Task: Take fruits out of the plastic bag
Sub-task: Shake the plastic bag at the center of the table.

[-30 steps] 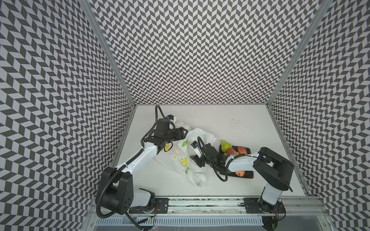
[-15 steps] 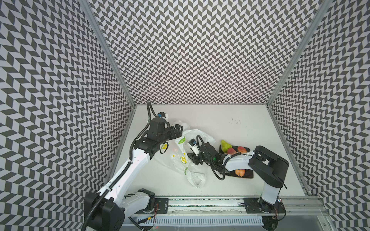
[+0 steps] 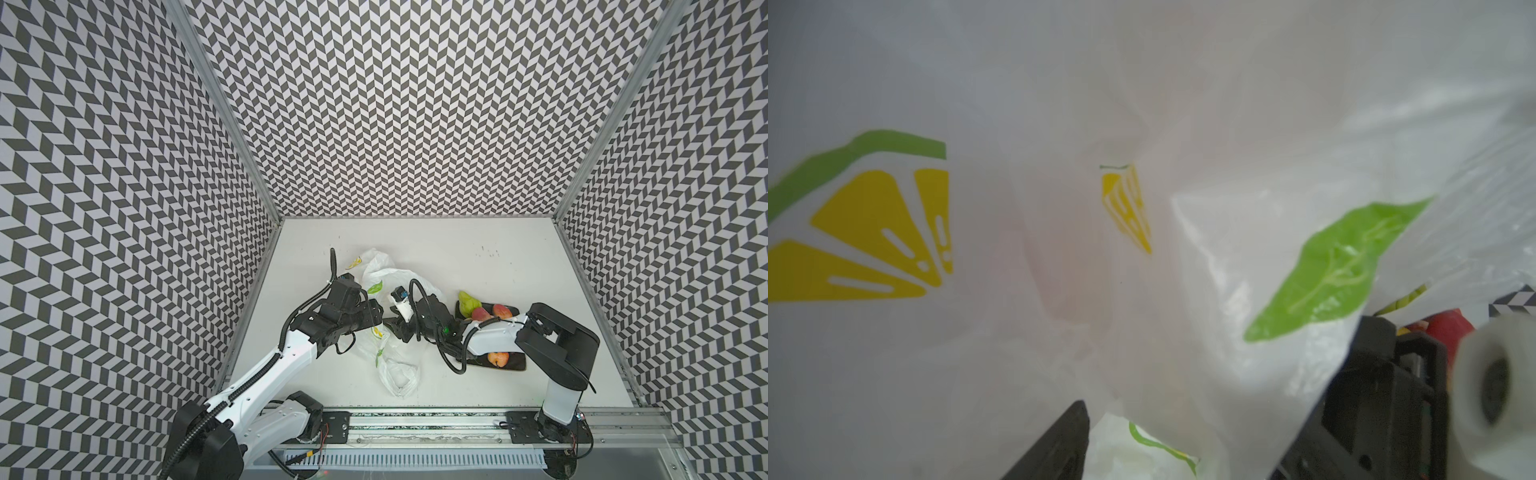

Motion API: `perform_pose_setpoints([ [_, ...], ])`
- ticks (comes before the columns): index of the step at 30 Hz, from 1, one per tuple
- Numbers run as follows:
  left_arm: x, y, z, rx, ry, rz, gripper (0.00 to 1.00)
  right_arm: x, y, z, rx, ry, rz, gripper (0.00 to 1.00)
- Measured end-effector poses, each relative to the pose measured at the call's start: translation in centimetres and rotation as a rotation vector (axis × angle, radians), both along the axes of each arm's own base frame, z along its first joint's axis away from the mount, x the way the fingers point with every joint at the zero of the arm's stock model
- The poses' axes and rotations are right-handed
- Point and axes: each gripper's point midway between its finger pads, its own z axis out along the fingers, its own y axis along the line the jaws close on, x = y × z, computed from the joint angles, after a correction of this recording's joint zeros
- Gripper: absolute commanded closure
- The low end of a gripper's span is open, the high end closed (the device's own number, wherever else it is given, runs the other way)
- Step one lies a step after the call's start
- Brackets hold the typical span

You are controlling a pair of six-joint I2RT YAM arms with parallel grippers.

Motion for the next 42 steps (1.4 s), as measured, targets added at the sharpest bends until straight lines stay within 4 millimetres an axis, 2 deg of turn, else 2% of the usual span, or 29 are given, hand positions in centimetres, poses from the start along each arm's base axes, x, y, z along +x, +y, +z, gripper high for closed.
perform_pose_setpoints([
  [5, 0.8, -0.7, -0.8, 0.000, 0.007, -0.012, 0.73, 0.0, 0.1, -0.2, 0.009, 0.015, -0.005, 0.51],
  [8, 0.9, -0.6, -0.7, 0.005, -0.005, -0.018, 0.91, 0.2, -0.1, -1.1, -0.006, 0.035, -0.025, 0.51],
  [12, 0.8, 0.0, -0.1, 0.042, -0.015, -0.018, 0.94, 0.7, -0.6, -3.4, -0.058, 0.070, -0.073, 0.51],
  [15, 0.6, 0.9, 1.2, 0.082, -0.032, -0.006, 0.99, 1.1, -1.1, -4.9, -0.101, 0.093, -0.109, 0.51],
  [19, 0.1, 2.4, 2.7, 0.129, -0.050, 0.031, 1.00, 1.8, -1.3, -5.7, -0.133, 0.099, -0.150, 0.51],
  [22, -0.8, 3.6, 2.4, 0.169, -0.026, 0.056, 1.00, 2.4, -1.4, -5.9, -0.147, 0.101, -0.178, 0.51],
  [23, -1.0, 3.8, 2.3, 0.178, -0.018, 0.061, 0.97, 2.4, -1.5, -6.0, -0.150, 0.102, -0.184, 0.51],
  [28, -1.6, 4.2, 2.5, 0.187, -0.017, 0.060, 0.49, 2.6, -1.8, -6.5, -0.165, 0.108, -0.202, 0.51],
  [31, -1.5, 4.6, 3.8, 0.181, -0.049, 0.080, 0.33, 2.6, -1.8, -6.7, -0.170, 0.112, -0.202, 0.51],
  [32, -1.3, 4.7, 4.5, 0.181, -0.067, 0.088, 0.30, 2.6, -1.8, -6.7, -0.170, 0.112, -0.202, 0.51],
  [35, -0.3, 5.4, 8.5, 0.159, -0.155, 0.151, 0.25, 2.6, -1.8, -6.7, -0.170, 0.112, -0.201, 0.51],
  [38, 1.0, 7.4, 12.2, 0.141, -0.235, 0.249, 0.22, 2.5, -1.8, -6.7, -0.170, 0.113, -0.199, 0.51],
  [40, 2.0, 10.2, 13.0, 0.152, -0.256, 0.342, 0.17, 2.5, -1.8, -6.7, -0.169, 0.114, -0.195, 0.51],
  [42, 2.8, 13.1, 12.4, 0.167, -0.246, 0.428, 0.16, 2.4, -1.7, -6.7, -0.169, 0.115, -0.189, 0.51],
])
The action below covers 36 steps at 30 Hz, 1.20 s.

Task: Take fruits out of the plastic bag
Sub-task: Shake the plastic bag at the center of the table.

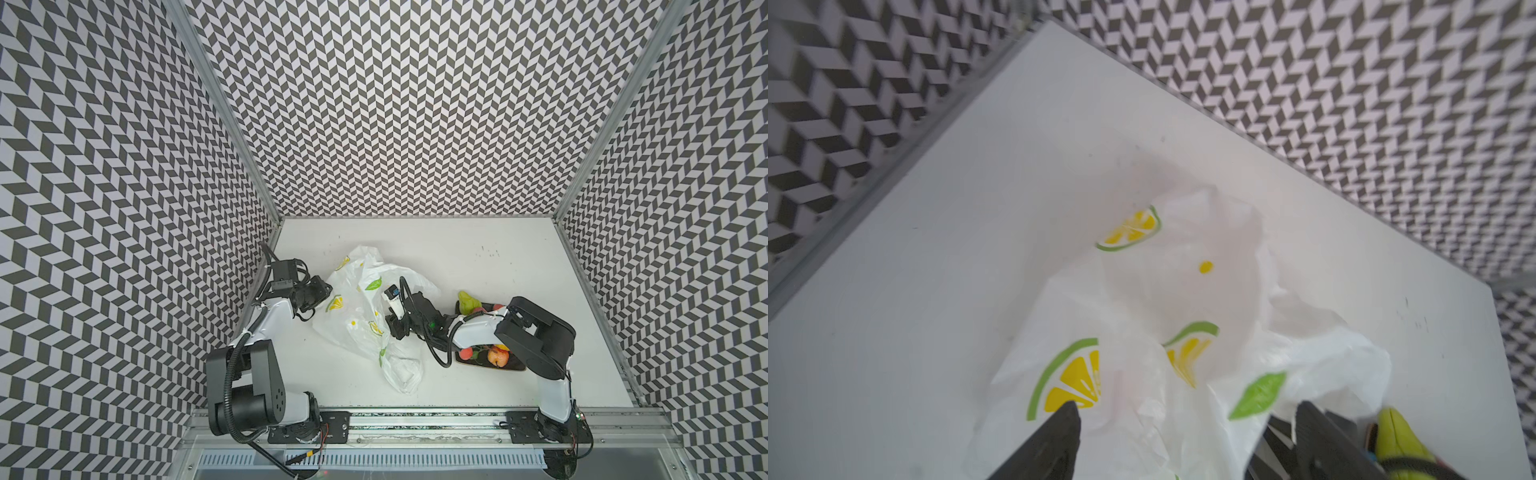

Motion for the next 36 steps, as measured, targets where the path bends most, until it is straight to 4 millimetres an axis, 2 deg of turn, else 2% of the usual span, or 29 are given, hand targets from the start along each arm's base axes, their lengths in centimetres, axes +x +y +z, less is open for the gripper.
perform_pose_setpoints([
  [2, 0.8, 3.0, -1.5, -0.008, 0.022, 0.081, 0.13, -0.1, 0.1, 0.0, 0.003, 0.003, 0.008, 0.50],
  [4, 1.6, 5.8, -4.3, -0.036, 0.068, 0.154, 0.09, -0.2, 0.2, 0.0, 0.004, 0.005, 0.019, 0.50],
  [6, 2.1, 7.8, -7.2, -0.068, 0.123, 0.194, 0.01, -0.4, 0.3, 0.0, 0.006, 0.005, 0.032, 0.50],
  [7, 2.3, 8.4, -8.7, -0.087, 0.152, 0.205, 0.01, -0.5, 0.4, 0.0, 0.007, 0.006, 0.040, 0.50],
  [11, 3.8, 8.8, -12.9, -0.194, 0.235, 0.182, 0.01, -0.7, 0.8, 0.2, 0.012, 0.005, 0.064, 0.49],
  [15, 5.1, 7.4, -14.6, -0.269, 0.239, 0.108, 0.02, -0.5, 1.6, 1.2, 0.033, -0.007, 0.084, 0.49],
  [18, 5.9, 6.5, -15.0, -0.305, 0.228, 0.046, 0.10, -0.3, 2.0, 1.7, 0.046, -0.013, 0.093, 0.50],
  [22, 6.5, 5.3, -15.7, -0.339, 0.227, -0.024, 0.28, -0.2, 2.4, 2.2, 0.056, -0.019, 0.098, 0.49],
  [27, 6.5, 3.5, -15.9, -0.352, 0.225, -0.104, 0.61, -0.1, 2.6, 2.5, 0.063, -0.023, 0.100, 0.49],
  [32, 7.0, 0.1, -14.9, -0.328, 0.204, -0.232, 0.87, -0.1, 2.6, 2.5, 0.063, -0.023, 0.099, 0.49],
  [34, 7.2, -1.7, -14.0, -0.309, 0.185, -0.292, 0.98, 0.0, 2.5, 2.4, 0.059, -0.028, 0.094, 0.49],
  [36, 7.4, -3.4, -12.5, -0.280, 0.149, -0.355, 1.00, 0.0, 2.2, 2.3, 0.052, -0.030, 0.089, 0.49],
])
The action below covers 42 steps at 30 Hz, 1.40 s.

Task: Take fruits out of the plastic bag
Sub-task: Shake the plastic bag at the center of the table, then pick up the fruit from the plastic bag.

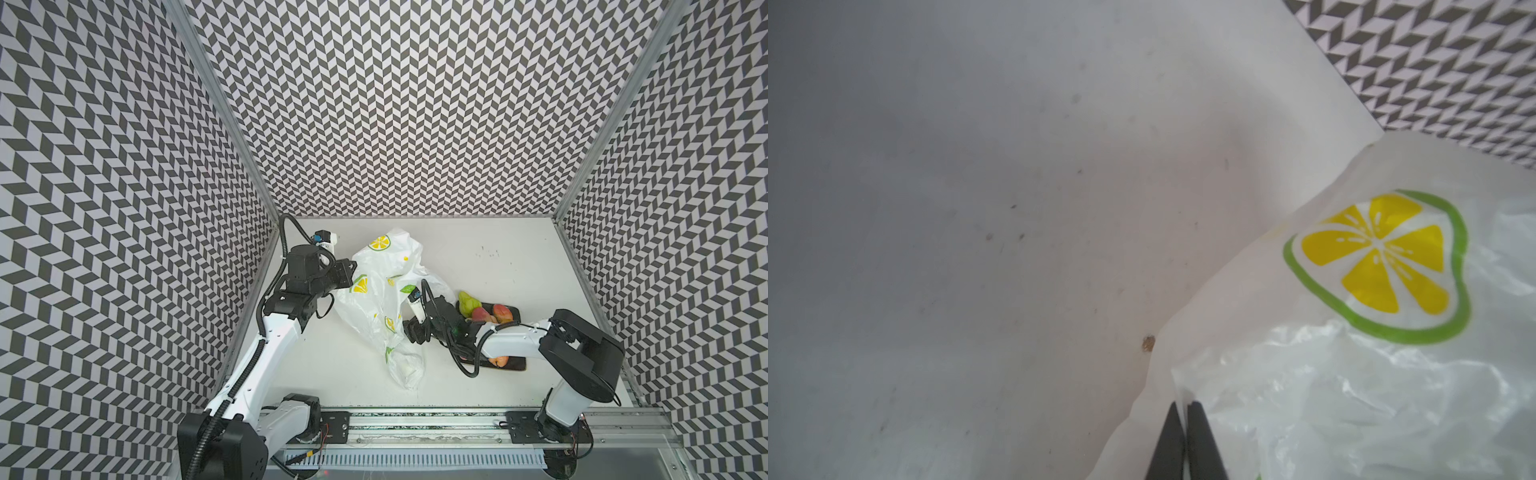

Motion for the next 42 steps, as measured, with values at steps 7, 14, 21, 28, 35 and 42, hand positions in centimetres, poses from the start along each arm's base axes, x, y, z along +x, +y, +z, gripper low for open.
perform_pose_setpoints([
  [7, -0.7, -4.8, 7.5, 0.035, -0.222, -0.136, 1.00, -0.7, -3.4, 1.0, -0.034, -0.012, -0.046, 0.37],
  [14, -1.9, -5.3, 11.6, 0.069, -0.353, -0.153, 1.00, -1.8, -6.3, 2.5, -0.051, -0.024, -0.080, 0.29],
  [21, -1.8, -5.0, 11.5, 0.096, -0.358, -0.147, 1.00, -2.3, -8.3, 0.0, -0.141, 0.040, -0.137, 0.29],
  [28, -1.0, -4.6, 9.4, 0.135, -0.323, -0.139, 1.00, -2.8, -9.3, -0.4, -0.148, 0.068, -0.158, 0.27],
  [35, -1.0, -4.2, 3.1, 0.176, -0.187, -0.147, 1.00, -3.0, -8.6, 1.9, -0.091, 0.058, -0.138, 0.28],
  [42, -0.9, -4.9, 1.9, 0.175, -0.178, -0.166, 1.00, -2.1, -3.6, 5.9, -0.008, 0.014, -0.044, 0.28],
])
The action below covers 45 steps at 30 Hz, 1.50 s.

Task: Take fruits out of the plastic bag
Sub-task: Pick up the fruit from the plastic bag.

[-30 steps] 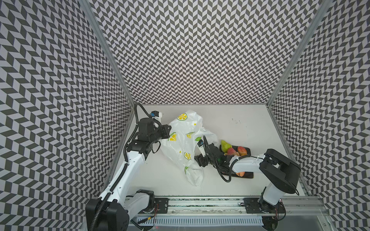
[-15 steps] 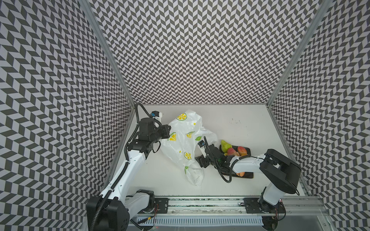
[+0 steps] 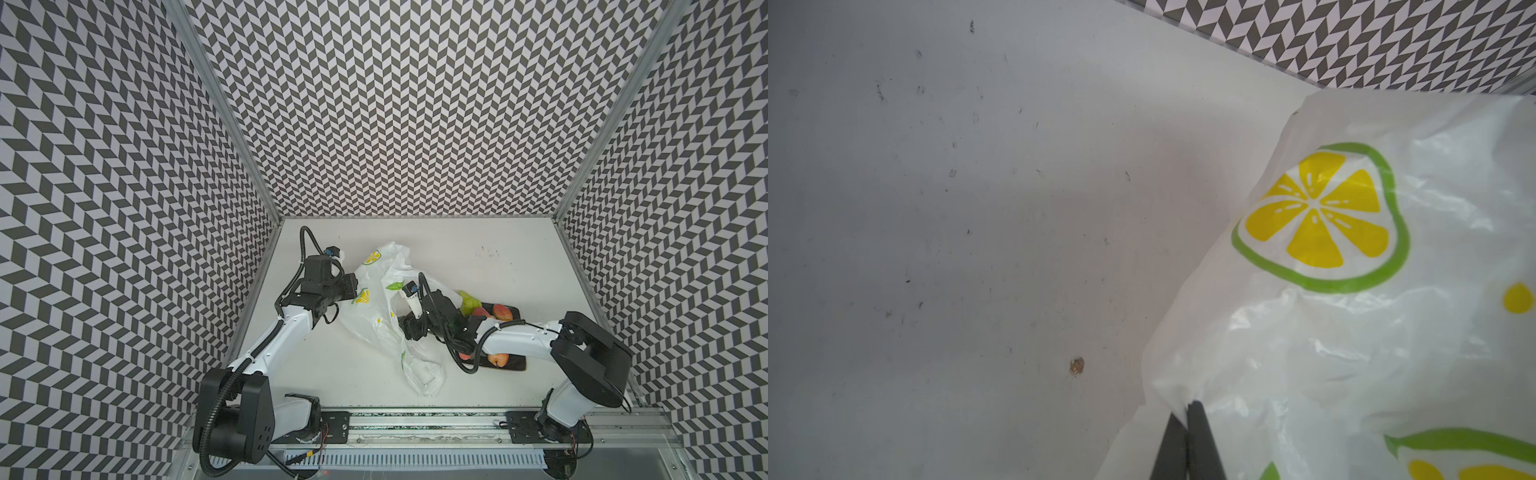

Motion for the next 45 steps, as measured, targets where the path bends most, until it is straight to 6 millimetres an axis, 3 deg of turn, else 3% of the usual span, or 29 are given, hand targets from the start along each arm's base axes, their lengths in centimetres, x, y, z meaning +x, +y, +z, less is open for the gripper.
perform_pose_setpoints([
  [5, 0.2, -0.6, -0.4, -0.001, -0.003, -0.016, 1.00, 0.3, 4.6, 2.2, 0.021, -0.032, 0.074, 0.29],
  [8, 0.2, -1.0, -0.7, -0.002, -0.001, -0.028, 1.00, 0.4, 5.7, 2.5, 0.020, -0.038, 0.084, 0.29],
  [14, 0.4, -1.2, -0.6, -0.002, -0.020, -0.033, 1.00, -0.1, 3.7, -0.2, -0.064, 0.000, 0.070, 0.30],
  [18, 0.2, -1.1, -1.1, 0.004, -0.022, -0.038, 1.00, -2.4, 1.1, -2.3, -0.133, 0.025, 0.140, 0.30],
  [22, 0.4, -1.2, -1.0, 0.007, -0.035, -0.042, 1.00, -4.2, 0.0, -2.3, -0.170, -0.019, 0.254, 0.29],
  [29, 0.6, -1.4, -1.4, 0.022, -0.043, -0.061, 1.00, -4.8, 0.0, -2.3, -0.220, -0.132, 0.414, 0.28],
  [35, 0.7, -1.5, -1.4, 0.024, -0.045, -0.063, 1.00, -5.8, -2.6, -3.4, -0.296, -0.274, 0.605, 0.28],
  [39, 0.7, -1.5, -1.5, 0.025, -0.041, -0.064, 1.00, -5.5, -2.6, -3.2, -0.347, -0.369, 0.722, 0.29],
  [45, 0.8, -1.5, -1.9, 0.027, -0.031, -0.062, 1.00, -4.5, -0.4, -3.3, -0.388, -0.438, 0.853, 0.30],
])
